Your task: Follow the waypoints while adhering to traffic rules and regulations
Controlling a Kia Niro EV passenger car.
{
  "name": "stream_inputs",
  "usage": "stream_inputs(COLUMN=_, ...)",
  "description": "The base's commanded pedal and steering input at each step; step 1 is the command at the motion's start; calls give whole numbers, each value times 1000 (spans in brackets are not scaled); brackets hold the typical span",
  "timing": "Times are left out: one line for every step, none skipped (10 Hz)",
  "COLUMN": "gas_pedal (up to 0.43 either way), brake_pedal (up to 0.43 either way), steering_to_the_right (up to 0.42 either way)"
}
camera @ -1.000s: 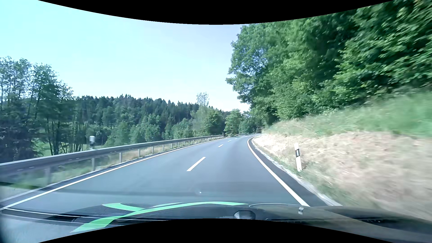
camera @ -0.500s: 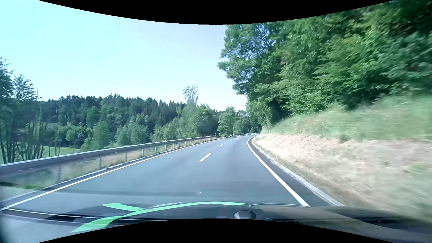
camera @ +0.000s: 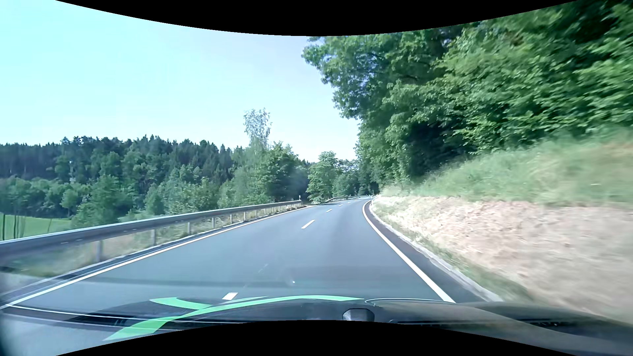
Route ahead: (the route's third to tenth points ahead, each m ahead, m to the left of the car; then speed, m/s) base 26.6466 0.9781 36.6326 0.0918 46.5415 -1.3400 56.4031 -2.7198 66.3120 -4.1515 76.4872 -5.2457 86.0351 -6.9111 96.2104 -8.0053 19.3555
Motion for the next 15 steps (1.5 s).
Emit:
stream_inputs(gas_pedal=260, brake_pedal=0, steering_to_the_right=18)
stream_inputs(gas_pedal=268, brake_pedal=0, steering_to_the_right=18)
stream_inputs(gas_pedal=268, brake_pedal=0, steering_to_the_right=18)
stream_inputs(gas_pedal=268, brake_pedal=0, steering_to_the_right=18)
stream_inputs(gas_pedal=268, brake_pedal=0, steering_to_the_right=18)
stream_inputs(gas_pedal=268, brake_pedal=0, steering_to_the_right=17)
stream_inputs(gas_pedal=268, brake_pedal=0, steering_to_the_right=15)
stream_inputs(gas_pedal=268, brake_pedal=0, steering_to_the_right=15)
stream_inputs(gas_pedal=248, brake_pedal=0, steering_to_the_right=15)
stream_inputs(gas_pedal=197, brake_pedal=0, steering_to_the_right=15)
stream_inputs(gas_pedal=197, brake_pedal=0, steering_to_the_right=15)
stream_inputs(gas_pedal=197, brake_pedal=0, steering_to_the_right=15)
stream_inputs(gas_pedal=197, brake_pedal=0, steering_to_the_right=15)
stream_inputs(gas_pedal=197, brake_pedal=0, steering_to_the_right=15)
stream_inputs(gas_pedal=197, brake_pedal=0, steering_to_the_right=14)
